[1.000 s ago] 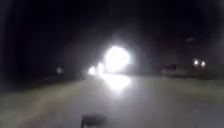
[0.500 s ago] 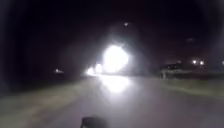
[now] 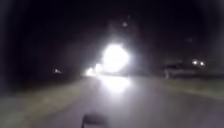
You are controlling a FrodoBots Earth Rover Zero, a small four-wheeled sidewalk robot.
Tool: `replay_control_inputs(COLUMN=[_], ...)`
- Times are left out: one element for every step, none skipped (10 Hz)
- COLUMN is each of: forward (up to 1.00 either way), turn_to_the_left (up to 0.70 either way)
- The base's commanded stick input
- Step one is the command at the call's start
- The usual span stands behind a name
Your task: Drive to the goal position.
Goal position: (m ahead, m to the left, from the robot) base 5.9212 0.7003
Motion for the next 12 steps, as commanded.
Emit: replay_control_inputs(forward=[1.00, 1.00, 1.00, 1.00, 1.00, 1.00, 1.00, 1.00, 1.00, 1.00, 1.00, 1.00], turn_to_the_left=[0.00, 0.00, 0.00, 0.00, 0.00, 0.00, 0.00, 0.00, 0.00, 0.00, 0.00, 0.00])
